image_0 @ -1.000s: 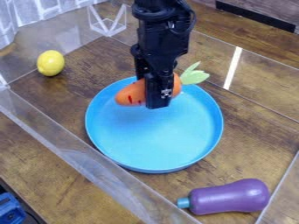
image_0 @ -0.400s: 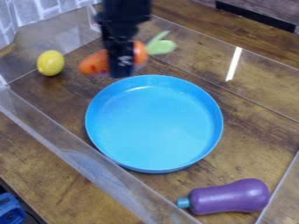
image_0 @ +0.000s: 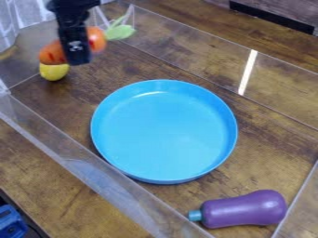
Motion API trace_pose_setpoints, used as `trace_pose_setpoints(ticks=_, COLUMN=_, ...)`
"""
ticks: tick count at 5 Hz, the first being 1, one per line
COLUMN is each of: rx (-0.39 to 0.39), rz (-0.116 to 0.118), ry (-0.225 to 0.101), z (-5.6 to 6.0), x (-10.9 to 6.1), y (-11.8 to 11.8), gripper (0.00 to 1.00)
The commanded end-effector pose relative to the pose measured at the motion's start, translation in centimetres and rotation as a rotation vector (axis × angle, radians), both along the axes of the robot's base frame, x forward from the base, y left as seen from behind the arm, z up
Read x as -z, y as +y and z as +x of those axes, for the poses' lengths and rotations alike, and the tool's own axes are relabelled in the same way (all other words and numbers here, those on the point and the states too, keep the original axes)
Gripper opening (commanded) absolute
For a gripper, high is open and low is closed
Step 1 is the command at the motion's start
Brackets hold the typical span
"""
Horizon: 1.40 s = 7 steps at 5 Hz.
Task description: Move the carrot to the left side
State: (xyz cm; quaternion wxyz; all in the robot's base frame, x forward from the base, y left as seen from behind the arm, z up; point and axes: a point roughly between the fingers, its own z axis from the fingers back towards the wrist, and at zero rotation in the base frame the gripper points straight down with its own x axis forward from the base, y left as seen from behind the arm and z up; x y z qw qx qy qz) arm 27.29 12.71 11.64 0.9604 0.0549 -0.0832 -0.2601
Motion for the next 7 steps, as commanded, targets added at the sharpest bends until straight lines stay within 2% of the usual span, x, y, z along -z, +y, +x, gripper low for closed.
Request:
trace_pose_setpoints(ticks=1, rx=-0.014, rz=0.019, ry=-0.020, z=-0.3, x=0.5, y=2.1, gripper=0.00)
trace_pose_setpoints(ticks=3, rx=-0.015, rz=0.047, ry=-0.005, z=0.1, x=3.8, y=3.6, gripper=0.00)
trace_pose_setpoints(ticks=4, rx=-0.027, rz=0.035, ry=-0.008, z=0.3, x=4.1, y=4.4, gripper=1.00)
trace_pose_setpoints(ticks=7, rx=-0.033, rz=0.041, ry=-0.010, z=1.2, x=6.7, y=5.2, gripper=1.00)
